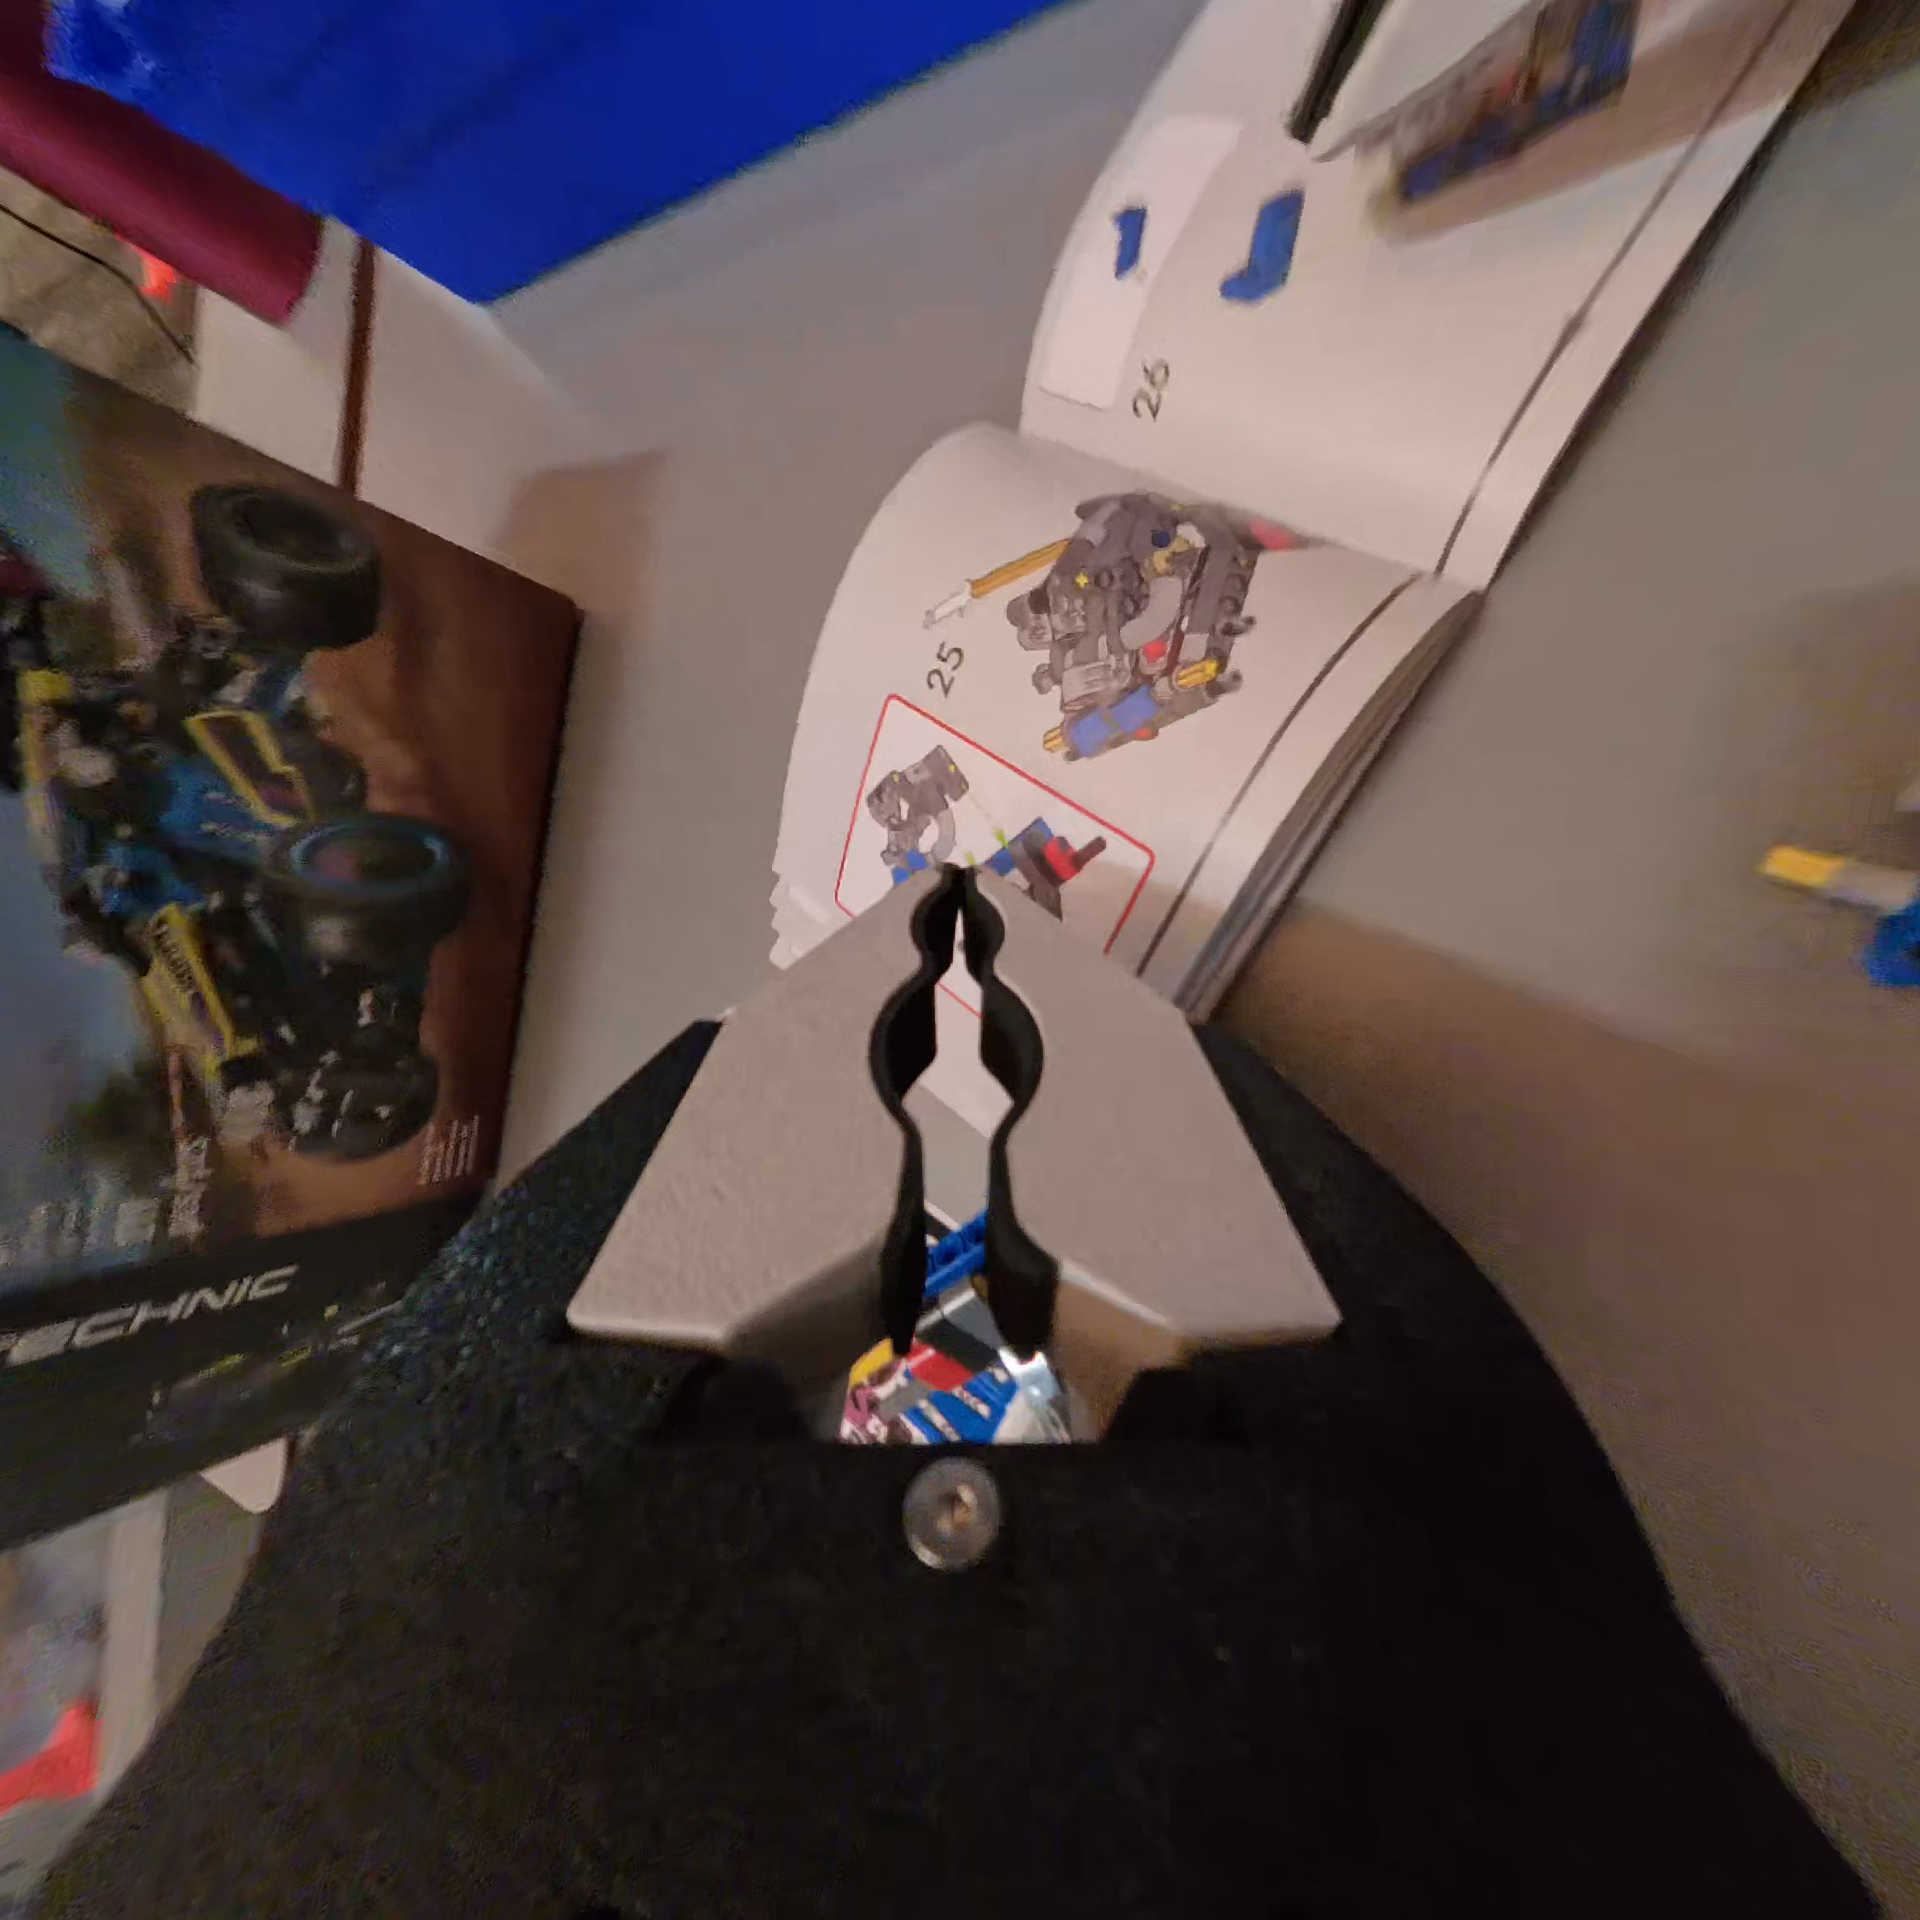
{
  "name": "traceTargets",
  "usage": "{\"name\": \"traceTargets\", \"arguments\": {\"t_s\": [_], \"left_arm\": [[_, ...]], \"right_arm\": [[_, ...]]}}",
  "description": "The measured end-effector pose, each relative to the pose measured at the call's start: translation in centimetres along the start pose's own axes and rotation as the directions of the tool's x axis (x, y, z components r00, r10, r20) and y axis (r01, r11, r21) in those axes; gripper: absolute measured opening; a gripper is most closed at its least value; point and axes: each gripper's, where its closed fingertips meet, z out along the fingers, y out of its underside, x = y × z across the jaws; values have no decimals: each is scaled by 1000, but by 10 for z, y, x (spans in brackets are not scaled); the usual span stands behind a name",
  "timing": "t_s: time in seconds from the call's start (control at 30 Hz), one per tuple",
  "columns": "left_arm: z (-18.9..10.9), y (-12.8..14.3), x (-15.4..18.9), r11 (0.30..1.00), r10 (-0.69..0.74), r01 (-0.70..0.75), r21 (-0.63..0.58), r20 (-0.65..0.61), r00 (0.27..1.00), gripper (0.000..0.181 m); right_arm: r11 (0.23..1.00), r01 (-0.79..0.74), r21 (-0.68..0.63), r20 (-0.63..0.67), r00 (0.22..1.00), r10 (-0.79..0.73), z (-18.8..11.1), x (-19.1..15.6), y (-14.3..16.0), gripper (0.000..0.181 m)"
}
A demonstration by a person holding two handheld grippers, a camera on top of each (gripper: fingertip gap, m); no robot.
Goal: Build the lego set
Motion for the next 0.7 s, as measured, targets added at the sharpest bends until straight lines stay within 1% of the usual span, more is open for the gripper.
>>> {"name": "traceTargets", "arguments": {"t_s": [0.03, 0.1, 0.17, 0.27, 0.37, 0.43, 0.5, 0.6, 0.63, 0.7], "left_arm": [[7, 5, 1, 999, 16, -17, -38, -21, 1000, 0], [14, 16, 4, 996, 33, -38, -86, -57, 998, 0], [14, 19, 5, 996, 27, -34, -77, -83, 996, 0], [11, 25, 4, 997, -22, 13, -81, -119, 993, 0], [9, 30, 3, 997, -49, 40, -73, -122, 991, 0], [7, 32, 0, 997, -57, 50, -66, -99, 993, 0], [2, 27, -8, 995, -100, 99, -13, -63, 993, 0], [-18, 23, -24, 982, -172, 173, 71, -10, 985, 0], [-26, 25, -32, 979, -188, 185, 86, 25, 982, 0], [-43, 32, -41, 971, -224, 215, 108, 84, 971, 0]], "right_arm": [[1000, 18, -22, 6, 1000, -18, 5, -4, 4, 0], [992, 67, -107, 23, 998, -65, 11, -10, 20, 0], [979, 113, -172, 29, 994, -110, 12, -11, 35, 0], [986, 76, -148, 52, 996, -69, 11, -12, 35, 0], [988, 65, -140, 62, 996, -57, 10, -12, 35, 0], [986, 86, -142, 53, 995, -80, 10, -11, 34, 0], [990, 82, -112, 37, 996, -78, 8, -9, 26, 0], [999, 32, -18, 29, 999, -31, 3, -4, 4, 0], [999, 30, -12, 40, 999, -29, 5, -5, 1, 0], [997, 77, -28, 35, 996, -76, 12, -4, -3, 0]]}}
